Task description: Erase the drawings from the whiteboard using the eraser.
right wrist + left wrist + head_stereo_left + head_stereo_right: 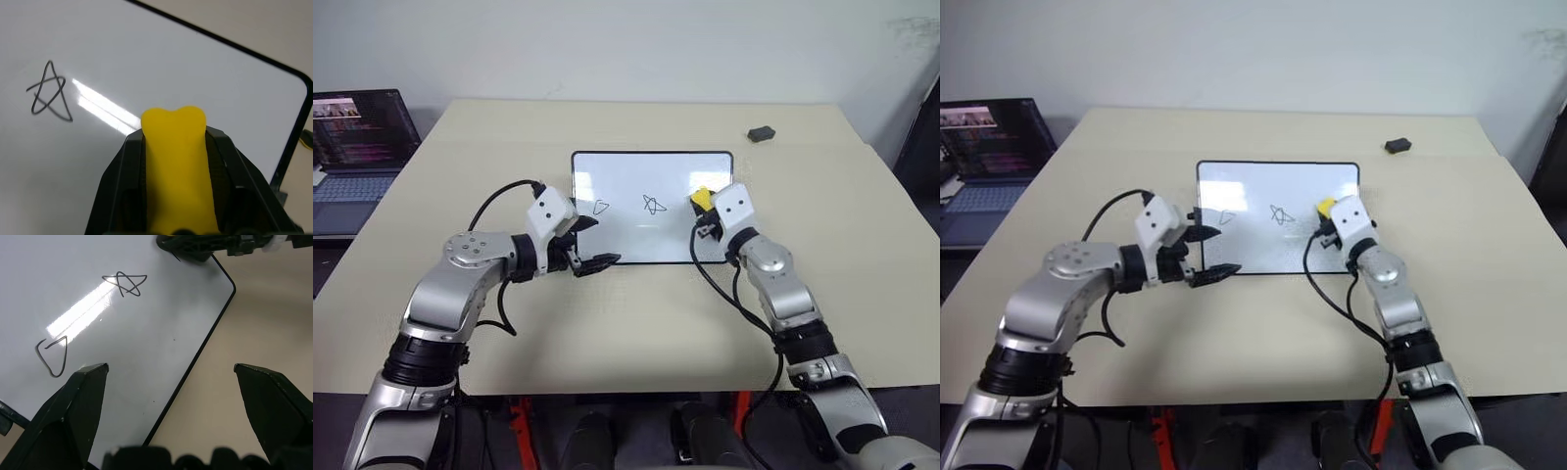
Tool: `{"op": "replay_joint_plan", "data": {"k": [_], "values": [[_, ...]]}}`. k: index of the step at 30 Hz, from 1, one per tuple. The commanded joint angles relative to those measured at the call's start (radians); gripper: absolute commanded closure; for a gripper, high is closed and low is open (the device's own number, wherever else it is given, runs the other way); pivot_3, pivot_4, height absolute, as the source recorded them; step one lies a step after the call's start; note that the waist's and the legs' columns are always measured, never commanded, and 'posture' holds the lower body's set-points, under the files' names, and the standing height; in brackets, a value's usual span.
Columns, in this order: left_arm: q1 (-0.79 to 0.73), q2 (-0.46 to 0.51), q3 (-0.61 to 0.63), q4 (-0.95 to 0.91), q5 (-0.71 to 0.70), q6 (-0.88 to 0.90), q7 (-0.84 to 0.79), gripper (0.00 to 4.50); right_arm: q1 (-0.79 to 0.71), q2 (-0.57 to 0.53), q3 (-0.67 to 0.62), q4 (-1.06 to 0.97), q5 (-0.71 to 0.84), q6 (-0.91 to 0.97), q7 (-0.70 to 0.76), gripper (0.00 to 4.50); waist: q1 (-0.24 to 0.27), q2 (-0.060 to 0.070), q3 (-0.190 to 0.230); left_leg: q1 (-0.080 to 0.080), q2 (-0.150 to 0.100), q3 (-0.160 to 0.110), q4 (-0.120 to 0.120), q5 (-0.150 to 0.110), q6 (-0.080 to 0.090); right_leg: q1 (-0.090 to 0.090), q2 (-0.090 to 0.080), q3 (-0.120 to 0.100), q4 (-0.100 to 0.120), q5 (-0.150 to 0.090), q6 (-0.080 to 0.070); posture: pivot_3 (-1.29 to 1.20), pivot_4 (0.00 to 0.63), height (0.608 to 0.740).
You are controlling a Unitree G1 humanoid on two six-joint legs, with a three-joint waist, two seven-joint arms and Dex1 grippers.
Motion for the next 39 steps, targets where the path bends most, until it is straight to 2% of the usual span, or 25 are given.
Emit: {"op": "replay_joint_plan", "data": {"k": [1, 10, 15, 19, 24, 39], "values": [[-0.006, 0.004, 0.027, -0.041, -0.014, -0.003, 0.002, 0.0, 0.053, -0.013, 0.023, -0.011, -0.008, 0.117, 0.031, 3.26, 0.0, 0.0, 0.0, 0.001, 0.0, 0.0, 0.0, 0.0, 0.0, 0.0, 0.0, 0.0, 0.0, 0.0, 0.0, 0.0, 0.15, 0.74], [-0.013, -0.002, 0.021, -0.041, -0.015, -0.001, 0.004, 0.0, 0.103, -0.06, 0.097, -0.152, -0.026, 0.236, 0.118, 3.26, -0.012, -0.001, 0.0, 0.008, 0.001, 0.002, 0.0, 0.001, 0.001, 0.006, 0.004, 0.002, 0.001, 0.0, 0.001, 0.0, 0.15, 0.74], [-0.01, -0.003, 0.022, -0.044, -0.017, 0.0, 0.006, 0.0, 0.07, -0.018, -0.008, -0.25, 0.06, 0.186, 0.078, 3.26, -0.013, 0.0, 0.0, 0.004, 0.002, 0.001, -0.001, 0.001, 0.001, 0.002, 0.004, 0.002, 0.001, 0.0, 0.001, 0.0, 0.15, 0.74], [-0.006, -0.007, 0.019, -0.05, -0.018, 0.002, 0.007, 0.0, 0.025, -0.02, -0.065, -0.203, 0.052, 0.168, 0.008, 3.26, -0.01, 0.0, 0.0, -0.003, 0.001, 0.001, 0.0, 0.0, 0.0, -0.004, 0.004, 0.001, 0.0, 0.001, -0.001, 0.0, 0.15, 0.74], [-0.011, -0.012, 0.015, -0.051, -0.018, 0.003, 0.005, 0.0, -0.002, -0.024, -0.075, -0.137, 0.033, 0.174, -0.029, 3.26, -0.008, 0.0, 0.0, -0.004, 0.001, 0.001, -0.001, 0.0, 0.0, -0.004, 0.003, 0.001, -0.001, 0.002, -0.003, 0.0, 0.15, 0.74], [-0.016, -0.018, 0.014, -0.047, -0.014, 0.001, 0.002, 0.0, 0.11, -0.065, 0.046, -0.217, 0.005, 0.274, 0.066, 3.26, -0.014, 0.0, 0.0, -0.001, 0.001, 0.001, 0.0, 0.0, 0.0, -0.002, 0.003, 0.001, 0.0, 0.0, 0.001, 0.0, 0.15, 0.74]]}}
